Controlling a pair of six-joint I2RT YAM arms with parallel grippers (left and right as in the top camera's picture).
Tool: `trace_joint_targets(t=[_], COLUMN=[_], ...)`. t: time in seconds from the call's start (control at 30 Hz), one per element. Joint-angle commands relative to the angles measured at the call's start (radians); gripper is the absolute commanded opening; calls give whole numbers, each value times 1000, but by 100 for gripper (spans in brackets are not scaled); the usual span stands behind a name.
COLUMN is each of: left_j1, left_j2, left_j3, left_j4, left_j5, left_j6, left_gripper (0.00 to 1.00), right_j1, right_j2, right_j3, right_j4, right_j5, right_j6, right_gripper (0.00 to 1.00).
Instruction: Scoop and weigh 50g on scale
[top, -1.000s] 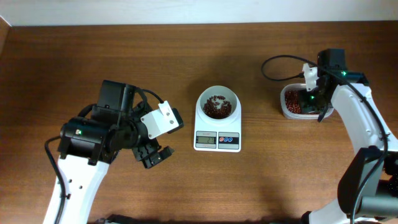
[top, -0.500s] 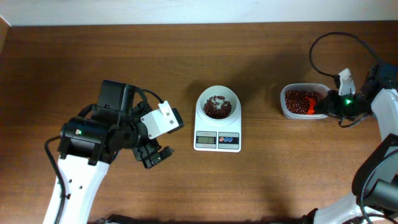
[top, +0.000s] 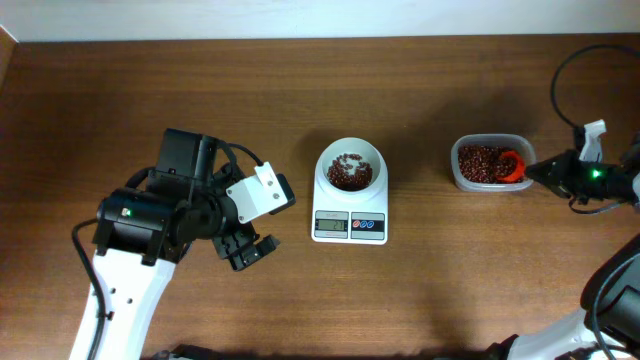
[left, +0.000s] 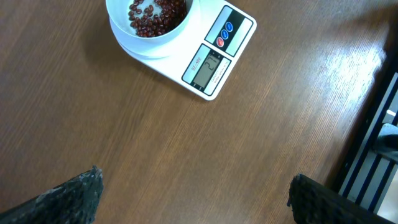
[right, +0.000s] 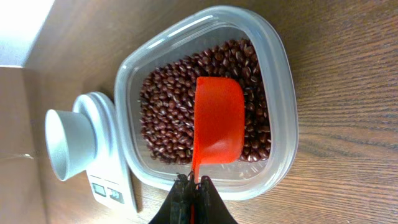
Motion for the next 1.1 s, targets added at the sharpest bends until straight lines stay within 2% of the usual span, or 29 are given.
trace_joint_targets(t=[0.0, 0.13, 0.83, 1.07], left_j1=[3, 3, 3, 3], left_j2=[4, 4, 4, 4], left_j3=[7, 7, 7, 7], left_j4=[2, 2, 2, 2], left_j5=[18, 18, 18, 18], left_j6=[15, 15, 15, 15], left_gripper=[99, 99, 99, 99], right_j1=[-21, -30, -42, -78], right_j2=[11, 11, 11, 11], right_j3=[-7, -7, -7, -7], right_j4=[-1, -1, -35, -53], right_j5=[-76, -127, -148, -249], right_j6=[-6, -6, -25, -26], right_gripper=[4, 4, 4, 4])
